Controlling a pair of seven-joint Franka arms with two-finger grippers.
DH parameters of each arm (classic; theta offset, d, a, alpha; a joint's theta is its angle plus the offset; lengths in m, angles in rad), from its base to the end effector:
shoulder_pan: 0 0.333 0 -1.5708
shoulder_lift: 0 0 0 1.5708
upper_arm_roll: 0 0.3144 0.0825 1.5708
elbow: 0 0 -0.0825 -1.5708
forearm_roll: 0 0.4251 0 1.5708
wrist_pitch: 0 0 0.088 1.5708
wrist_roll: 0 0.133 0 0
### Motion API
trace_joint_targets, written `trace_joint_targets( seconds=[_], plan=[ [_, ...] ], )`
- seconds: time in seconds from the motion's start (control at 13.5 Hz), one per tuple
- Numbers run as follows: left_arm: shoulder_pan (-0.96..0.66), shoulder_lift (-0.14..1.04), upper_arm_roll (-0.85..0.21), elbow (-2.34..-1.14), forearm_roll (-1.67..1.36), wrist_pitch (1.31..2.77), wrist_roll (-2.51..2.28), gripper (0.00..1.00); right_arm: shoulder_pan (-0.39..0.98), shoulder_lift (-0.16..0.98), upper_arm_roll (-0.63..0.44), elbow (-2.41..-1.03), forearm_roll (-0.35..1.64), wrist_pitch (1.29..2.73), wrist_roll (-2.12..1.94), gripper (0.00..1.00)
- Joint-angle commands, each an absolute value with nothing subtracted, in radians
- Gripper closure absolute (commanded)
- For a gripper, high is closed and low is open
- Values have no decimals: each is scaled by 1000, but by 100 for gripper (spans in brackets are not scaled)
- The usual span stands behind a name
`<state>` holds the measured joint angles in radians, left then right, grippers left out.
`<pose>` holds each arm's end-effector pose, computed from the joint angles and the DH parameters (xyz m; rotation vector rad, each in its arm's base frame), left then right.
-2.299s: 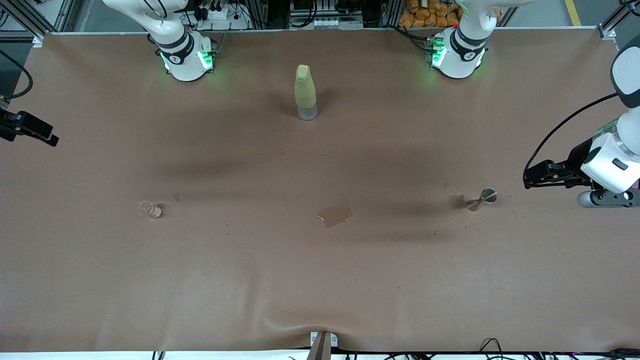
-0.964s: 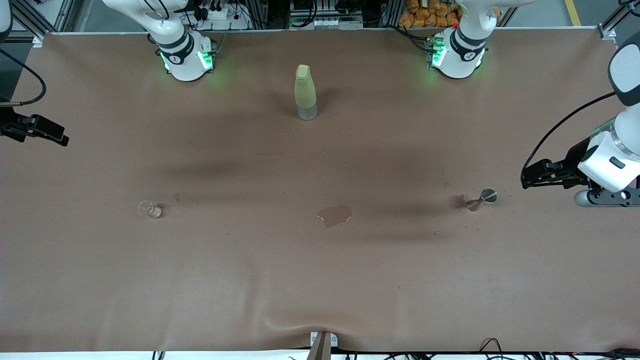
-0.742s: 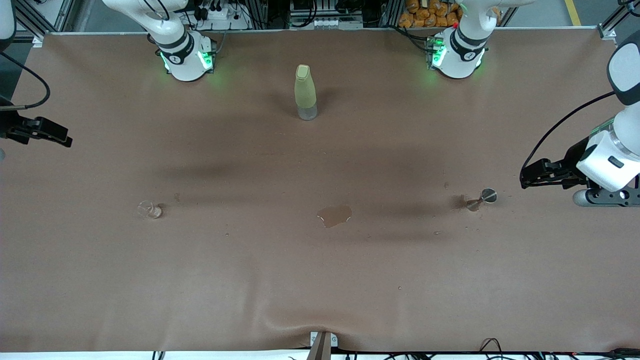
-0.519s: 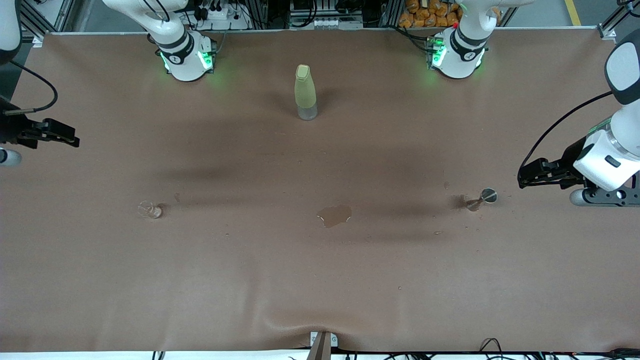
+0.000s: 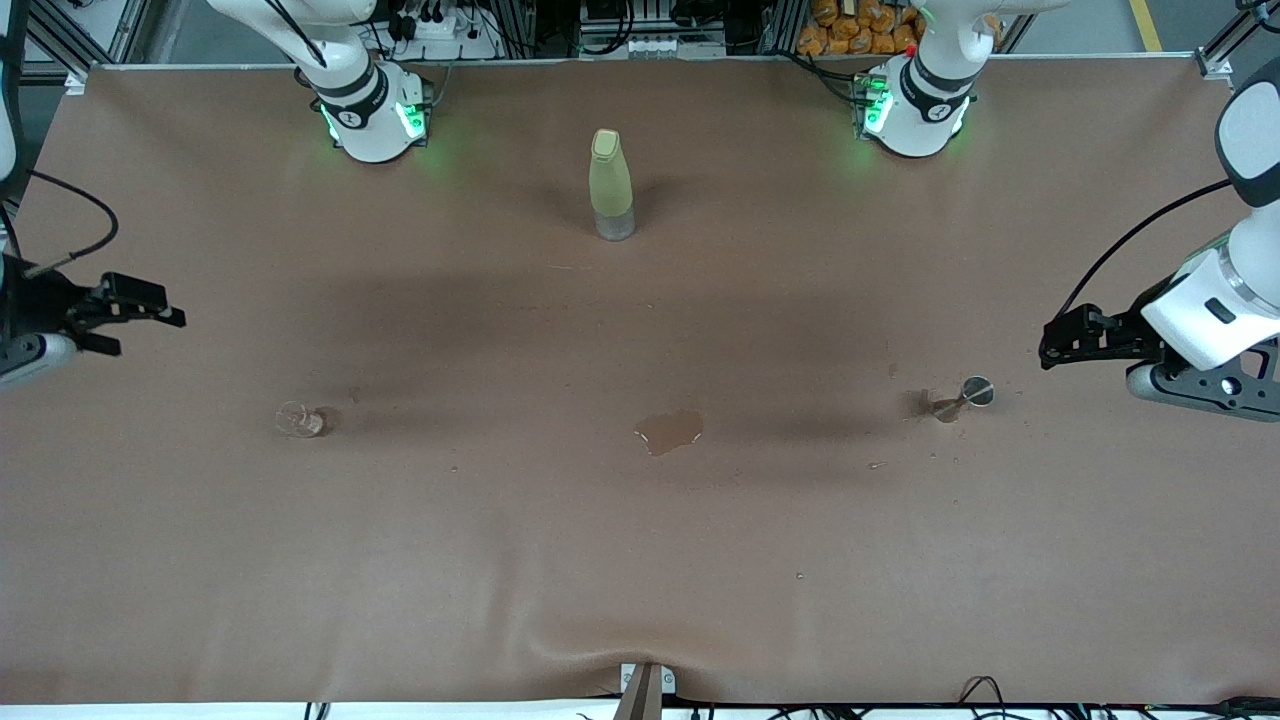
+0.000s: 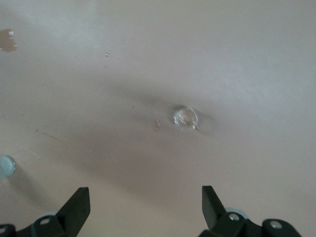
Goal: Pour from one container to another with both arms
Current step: 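Lower the right gripper onto the beaker while the left gripper grasps the jigger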
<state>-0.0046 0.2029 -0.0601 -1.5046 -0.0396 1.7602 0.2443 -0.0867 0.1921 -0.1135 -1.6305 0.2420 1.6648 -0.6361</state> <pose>0.6699 -0.0448 0.5203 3.0592 -0.4640 0.0889 0.6339 -0.0941 0.4583 -2.8234 -0.5643 0.0783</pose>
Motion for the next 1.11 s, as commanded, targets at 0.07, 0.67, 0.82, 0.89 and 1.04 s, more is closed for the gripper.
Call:
trace_joint_targets(
  seconds=[0.07,0.67,0.82,0.89,1.04],
  plan=[
    [26,190,-57,-1511,-48,1755,464,0,-150,233,-103,-1637,301,1670,-856,0],
    [159,279,-55,-1513,-326,1755,1154,0,-311,387,-103,-1664,590,1667,-1265,0],
    [192,317,-57,-1514,-412,1753,1318,0,-339,409,-104,-1687,662,1670,-1493,0],
    [202,340,-55,-1516,-455,1747,1442,0,-363,438,-104,-1693,719,1667,-1587,0],
    [230,389,-55,-1516,-535,1727,1715,0,-393,483,-104,-1697,780,1658,-1742,0]
  ],
)
